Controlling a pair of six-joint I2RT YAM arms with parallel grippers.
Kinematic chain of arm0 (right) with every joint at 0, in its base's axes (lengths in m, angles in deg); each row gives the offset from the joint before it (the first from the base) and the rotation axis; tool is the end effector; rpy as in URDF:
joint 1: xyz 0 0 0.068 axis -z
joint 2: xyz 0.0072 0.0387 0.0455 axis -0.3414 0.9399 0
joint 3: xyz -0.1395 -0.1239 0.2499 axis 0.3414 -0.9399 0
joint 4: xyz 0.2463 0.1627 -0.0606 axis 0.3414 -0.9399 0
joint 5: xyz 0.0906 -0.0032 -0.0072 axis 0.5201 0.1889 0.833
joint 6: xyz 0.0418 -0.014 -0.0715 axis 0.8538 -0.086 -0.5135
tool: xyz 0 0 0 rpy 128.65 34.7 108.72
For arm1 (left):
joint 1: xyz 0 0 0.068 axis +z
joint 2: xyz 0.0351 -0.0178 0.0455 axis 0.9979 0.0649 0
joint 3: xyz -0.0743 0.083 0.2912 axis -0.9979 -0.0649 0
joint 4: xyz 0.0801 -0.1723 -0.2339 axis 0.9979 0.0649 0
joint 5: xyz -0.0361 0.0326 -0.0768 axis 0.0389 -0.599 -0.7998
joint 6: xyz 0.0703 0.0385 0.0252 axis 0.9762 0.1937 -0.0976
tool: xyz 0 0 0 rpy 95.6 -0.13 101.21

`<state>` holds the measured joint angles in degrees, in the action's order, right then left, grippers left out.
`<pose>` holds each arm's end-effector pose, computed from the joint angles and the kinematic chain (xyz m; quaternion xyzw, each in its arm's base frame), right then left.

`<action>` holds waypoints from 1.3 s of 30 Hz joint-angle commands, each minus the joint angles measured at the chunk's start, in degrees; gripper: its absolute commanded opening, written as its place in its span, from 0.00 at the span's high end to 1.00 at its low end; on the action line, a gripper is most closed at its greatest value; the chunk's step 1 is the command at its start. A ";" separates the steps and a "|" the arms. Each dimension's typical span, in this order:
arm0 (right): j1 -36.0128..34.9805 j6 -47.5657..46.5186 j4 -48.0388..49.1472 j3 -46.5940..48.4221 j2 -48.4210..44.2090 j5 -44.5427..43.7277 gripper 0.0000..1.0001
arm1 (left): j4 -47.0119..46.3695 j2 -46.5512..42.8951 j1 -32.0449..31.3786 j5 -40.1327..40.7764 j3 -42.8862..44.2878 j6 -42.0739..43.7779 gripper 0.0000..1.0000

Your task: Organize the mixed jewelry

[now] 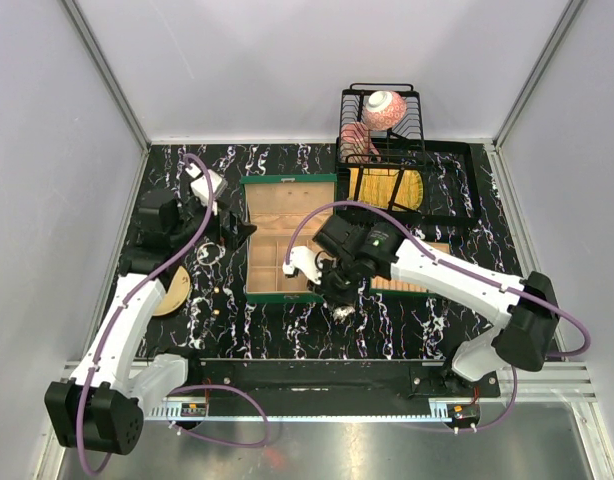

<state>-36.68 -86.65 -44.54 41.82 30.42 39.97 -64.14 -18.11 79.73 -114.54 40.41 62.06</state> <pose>0.1719 0.3026 0.2819 -0.6520 0.7151 0.2035 0.1484 0.2584 -0.0710 0.3447 0.2691 0.7567 -0.2291 0.5500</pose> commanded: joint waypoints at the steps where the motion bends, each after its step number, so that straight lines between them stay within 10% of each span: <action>1: -0.40 -2.49 -6.05 8.12 -1.38 2.55 1.00 | -4.55 1.46 -1.27 -7.94 2.42 -2.03 0.01; 19: 1.09 -3.55 -6.67 31.94 5.47 -7.91 1.00 | -8.58 3.23 -12.96 -16.03 1.37 -1.24 0.01; 39: 2.85 -1.79 -7.29 36.87 8.81 -6.51 1.00 | -23.34 4.81 -16.57 -17.70 -4.96 -2.20 0.01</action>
<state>-34.30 -89.27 -51.82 76.26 39.17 33.34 -78.74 -13.72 63.67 -129.88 36.34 60.88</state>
